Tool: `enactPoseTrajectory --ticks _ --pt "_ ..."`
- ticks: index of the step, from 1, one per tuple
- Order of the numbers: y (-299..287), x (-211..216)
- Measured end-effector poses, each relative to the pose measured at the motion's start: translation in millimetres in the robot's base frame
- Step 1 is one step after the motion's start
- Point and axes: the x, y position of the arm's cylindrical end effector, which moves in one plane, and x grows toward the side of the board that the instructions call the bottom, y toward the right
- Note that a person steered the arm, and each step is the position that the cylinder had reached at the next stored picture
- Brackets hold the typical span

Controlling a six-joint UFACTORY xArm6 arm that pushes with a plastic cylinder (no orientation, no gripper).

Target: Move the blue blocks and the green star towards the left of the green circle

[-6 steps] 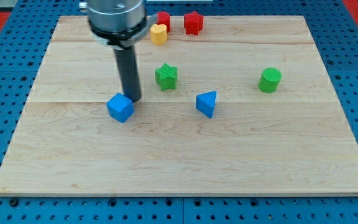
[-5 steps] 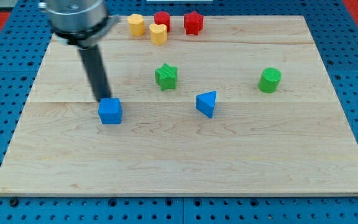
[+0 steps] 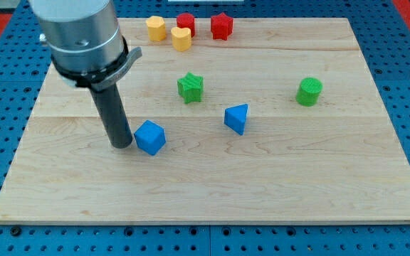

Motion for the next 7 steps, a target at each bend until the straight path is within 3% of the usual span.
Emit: enactPoseTrajectory --ticks 2,5,7 --pt "88 -17" --pt "136 -45" --pt "233 -45"
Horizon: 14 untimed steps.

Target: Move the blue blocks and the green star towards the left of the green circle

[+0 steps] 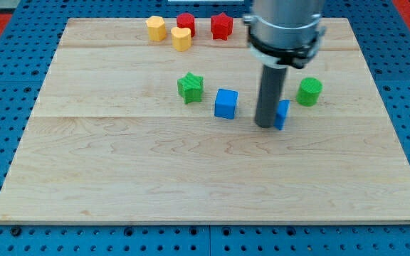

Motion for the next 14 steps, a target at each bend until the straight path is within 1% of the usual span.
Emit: enactPoseTrajectory --ticks 1,2,3,4,5,7,9,11,12,14 --pt "-50 19" --pt "-122 14" --pt "-172 -23" --pt "-177 -45" --pt "-139 -54" --pt "-148 -87" --pt "-47 -101" --pt "-163 0" --pt "-138 23" --pt "-68 -28"
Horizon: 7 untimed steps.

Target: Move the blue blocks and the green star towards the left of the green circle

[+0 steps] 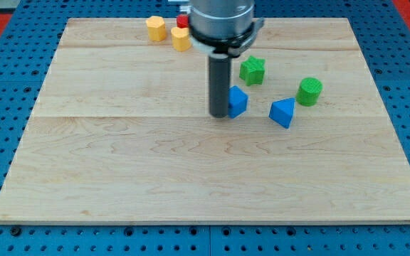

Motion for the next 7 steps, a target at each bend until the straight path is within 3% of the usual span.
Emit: enactPoseTrajectory --ticks 1,2,3,4,6,7 --pt "35 -15" --pt "-51 -10" --pt "-47 -47" --pt "-12 -85" --pt "63 -63" --pt "32 -73"
